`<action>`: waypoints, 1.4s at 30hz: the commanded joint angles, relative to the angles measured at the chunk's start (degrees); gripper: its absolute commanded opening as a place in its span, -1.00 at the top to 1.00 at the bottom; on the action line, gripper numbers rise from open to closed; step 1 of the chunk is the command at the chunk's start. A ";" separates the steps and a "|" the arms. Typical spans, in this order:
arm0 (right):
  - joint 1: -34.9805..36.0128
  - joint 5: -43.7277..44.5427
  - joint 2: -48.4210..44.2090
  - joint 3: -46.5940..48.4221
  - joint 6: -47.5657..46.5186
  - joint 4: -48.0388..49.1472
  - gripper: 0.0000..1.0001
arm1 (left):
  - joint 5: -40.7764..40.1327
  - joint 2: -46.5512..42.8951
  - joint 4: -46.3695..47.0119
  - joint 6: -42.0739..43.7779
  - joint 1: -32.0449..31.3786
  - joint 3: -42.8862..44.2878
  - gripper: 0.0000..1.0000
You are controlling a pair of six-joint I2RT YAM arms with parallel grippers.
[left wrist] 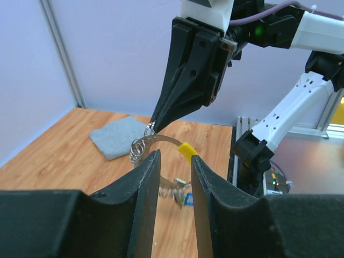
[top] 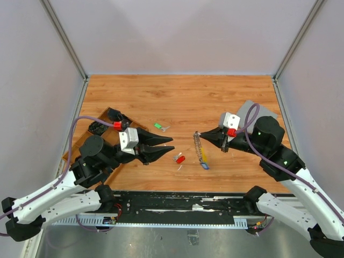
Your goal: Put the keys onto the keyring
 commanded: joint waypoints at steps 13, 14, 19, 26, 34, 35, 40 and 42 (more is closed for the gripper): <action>1.03 -7.34 -0.77 1.32 -1.34 13.92 0.99 | 3.40 7.09 5.20 9.36 -0.66 3.71 0.39; 1.06 -7.59 -0.73 1.38 -1.34 13.87 0.99 | 3.56 7.53 5.86 9.04 -0.73 3.84 0.43; 1.43 -8.76 -0.34 1.51 -1.28 13.80 0.99 | 3.01 9.29 7.49 8.65 -1.38 4.74 0.51; 2.32 -8.94 0.03 1.37 -1.81 14.23 0.99 | 2.07 11.15 8.46 8.39 -2.68 5.11 0.51; 3.21 -9.23 -0.24 1.54 -2.13 13.75 0.99 | 0.12 11.94 9.13 8.24 -3.17 4.53 0.50; 3.27 -9.28 -0.32 1.55 -2.18 13.65 0.99 | -0.14 11.99 9.19 8.25 -3.19 4.45 0.50; 3.45 -9.32 -0.36 1.62 -2.20 13.50 0.99 | -0.39 12.21 9.55 8.25 -3.47 4.49 0.49; 3.68 -9.25 -0.26 1.78 -2.22 13.54 0.99 | -0.39 12.34 9.69 8.25 -3.52 4.59 0.49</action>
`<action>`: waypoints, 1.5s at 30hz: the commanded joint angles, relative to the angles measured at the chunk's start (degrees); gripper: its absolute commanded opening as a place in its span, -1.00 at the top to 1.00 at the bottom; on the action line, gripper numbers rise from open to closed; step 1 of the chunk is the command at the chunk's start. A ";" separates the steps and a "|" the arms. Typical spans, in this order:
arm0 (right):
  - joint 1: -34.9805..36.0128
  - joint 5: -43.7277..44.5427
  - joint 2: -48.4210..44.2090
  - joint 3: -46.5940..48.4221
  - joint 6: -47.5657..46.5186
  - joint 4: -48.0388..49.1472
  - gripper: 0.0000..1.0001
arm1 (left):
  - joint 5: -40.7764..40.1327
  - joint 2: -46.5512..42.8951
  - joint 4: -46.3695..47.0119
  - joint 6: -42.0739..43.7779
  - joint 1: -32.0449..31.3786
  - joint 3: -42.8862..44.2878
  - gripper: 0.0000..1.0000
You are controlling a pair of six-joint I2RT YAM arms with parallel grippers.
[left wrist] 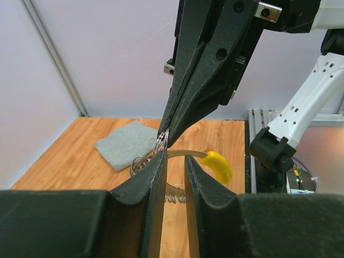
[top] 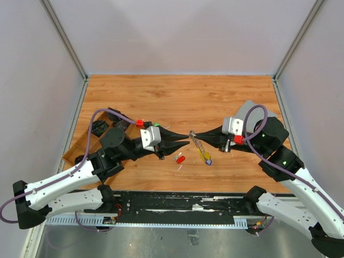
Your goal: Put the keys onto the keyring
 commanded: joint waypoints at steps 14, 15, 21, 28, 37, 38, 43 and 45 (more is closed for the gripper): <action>2.34 -1.64 -0.81 1.86 -1.17 3.07 0.99 | -1.37 1.28 2.91 -0.41 -1.00 1.32 0.49; 2.33 -1.79 -0.89 1.89 -1.15 2.99 0.99 | -1.46 1.29 2.91 -0.36 -1.07 1.32 0.49; 2.42 -2.35 -1.07 1.87 -1.41 2.56 0.99 | -2.29 1.22 3.01 -0.28 -1.18 1.32 0.49; 2.42 -3.32 -1.17 1.88 -1.46 2.32 0.99 | -2.87 1.29 3.21 -0.36 -1.26 1.32 0.48; 2.56 -3.22 -0.98 1.95 -1.69 1.93 0.99 | -2.76 1.53 3.40 -0.52 -1.30 1.58 0.45; 2.54 -3.06 -0.87 1.97 -1.76 1.86 0.99 | -2.59 1.62 3.44 -0.49 -1.37 1.65 0.44; 2.62 -2.68 -0.48 1.89 -1.88 1.84 0.99 | -2.36 2.14 3.65 -0.54 -1.64 1.93 0.44; 2.80 -2.51 -0.42 1.89 -1.86 1.84 0.99 | -2.37 2.40 3.76 -0.56 -1.73 2.00 0.45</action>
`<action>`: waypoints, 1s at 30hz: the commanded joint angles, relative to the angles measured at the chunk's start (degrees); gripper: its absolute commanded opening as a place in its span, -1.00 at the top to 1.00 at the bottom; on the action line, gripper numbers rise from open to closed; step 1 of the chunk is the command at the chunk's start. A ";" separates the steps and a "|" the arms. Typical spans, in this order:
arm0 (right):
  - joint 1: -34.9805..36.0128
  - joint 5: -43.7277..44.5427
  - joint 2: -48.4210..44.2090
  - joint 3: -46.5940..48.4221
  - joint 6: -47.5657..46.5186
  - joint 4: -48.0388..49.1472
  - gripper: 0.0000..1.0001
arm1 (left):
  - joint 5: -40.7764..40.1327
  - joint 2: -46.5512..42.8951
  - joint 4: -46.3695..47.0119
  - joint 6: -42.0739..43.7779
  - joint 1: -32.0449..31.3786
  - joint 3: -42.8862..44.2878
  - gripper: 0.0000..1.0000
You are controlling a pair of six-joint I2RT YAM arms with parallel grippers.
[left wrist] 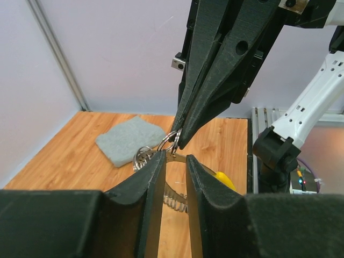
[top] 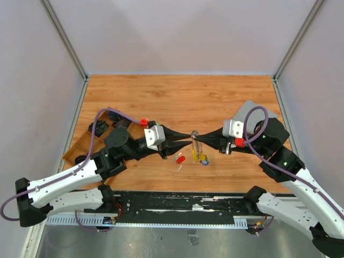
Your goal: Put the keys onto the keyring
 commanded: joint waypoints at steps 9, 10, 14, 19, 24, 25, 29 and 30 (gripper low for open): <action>1.87 -0.15 0.28 1.89 -2.22 0.81 0.99 | -0.13 1.03 3.35 -0.65 -1.22 2.20 0.47; 1.90 -0.08 0.32 1.88 -2.42 0.69 0.99 | -0.20 1.07 3.45 -0.74 -1.19 2.20 0.48; 2.06 -0.09 0.48 1.93 -3.10 -0.42 0.99 | -0.63 1.30 4.01 -1.06 -1.22 2.20 0.48; 2.20 0.36 0.52 2.09 -4.31 -2.30 0.99 | -0.92 1.64 4.53 -1.48 -1.32 2.28 0.56; 2.36 0.15 0.32 2.11 -4.54 -2.71 0.99 | -0.87 2.25 4.34 -1.84 -1.30 2.76 0.74; 2.36 0.05 0.32 2.24 -4.58 -2.89 0.99 | -0.93 2.35 4.32 -1.90 -1.30 2.87 0.77; 2.49 -0.32 0.32 2.63 -4.57 -3.22 0.98 | -1.50 2.97 3.40 -2.22 -1.41 3.71 0.99; 2.52 -0.46 0.25 2.75 -4.58 -3.34 0.97 | -1.72 3.08 3.18 -2.38 -1.41 3.88 0.99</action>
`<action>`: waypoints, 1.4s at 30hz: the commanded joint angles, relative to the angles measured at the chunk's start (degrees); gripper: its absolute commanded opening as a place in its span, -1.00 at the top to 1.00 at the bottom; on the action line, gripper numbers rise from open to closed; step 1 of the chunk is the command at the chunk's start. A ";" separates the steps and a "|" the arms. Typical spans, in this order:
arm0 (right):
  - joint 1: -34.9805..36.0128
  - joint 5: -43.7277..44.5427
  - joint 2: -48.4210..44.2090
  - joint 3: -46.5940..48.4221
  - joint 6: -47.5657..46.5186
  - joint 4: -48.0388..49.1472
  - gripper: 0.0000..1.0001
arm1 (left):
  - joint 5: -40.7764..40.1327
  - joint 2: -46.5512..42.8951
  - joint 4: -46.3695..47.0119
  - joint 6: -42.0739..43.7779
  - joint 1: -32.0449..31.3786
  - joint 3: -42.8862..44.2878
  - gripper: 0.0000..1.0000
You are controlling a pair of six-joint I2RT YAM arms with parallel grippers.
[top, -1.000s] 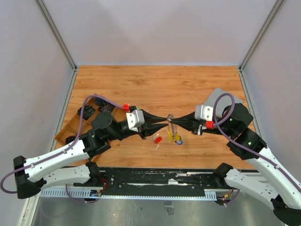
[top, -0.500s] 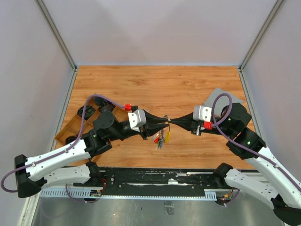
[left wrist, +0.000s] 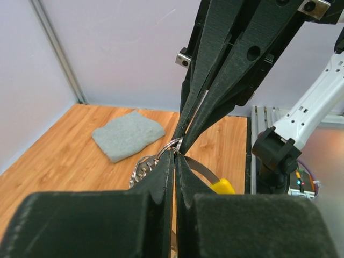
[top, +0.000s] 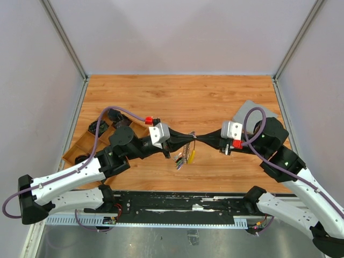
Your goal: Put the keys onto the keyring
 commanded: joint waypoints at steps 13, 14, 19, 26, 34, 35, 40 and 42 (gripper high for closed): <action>2.08 3.19 -5.84 2.61 -1.81 -5.03 0.23 | -0.67 -2.58 1.84 -1.68 -0.96 1.64 0.99; 2.11 3.42 -6.31 2.52 -1.73 -5.35 0.23 | -0.60 -2.80 1.95 -1.79 -0.97 1.41 0.99; 2.12 3.65 -6.62 1.77 -0.31 -4.94 0.21 | 0.52 -3.06 2.57 -2.36 -0.95 0.85 0.99; 2.06 1.39 -4.08 3.08 2.45 -3.03 0.31 | 2.47 -2.77 3.00 -2.64 -0.97 0.58 0.99; 2.13 -0.07 -2.60 3.43 3.40 -2.90 0.38 | 3.77 -2.33 2.48 -2.38 -0.97 0.68 0.99; 2.11 -0.27 -2.51 3.54 3.50 -2.90 0.40 | 3.80 -2.19 2.10 -2.24 -0.97 0.79 0.99; 2.11 -1.36 -1.79 4.16 3.74 -3.66 0.48 | 4.21 -1.71 1.33 -1.78 -0.97 1.12 0.99; 2.13 -1.46 -1.64 4.45 3.71 -4.02 0.47 | 4.11 -1.54 0.61 -1.40 -0.97 1.38 0.99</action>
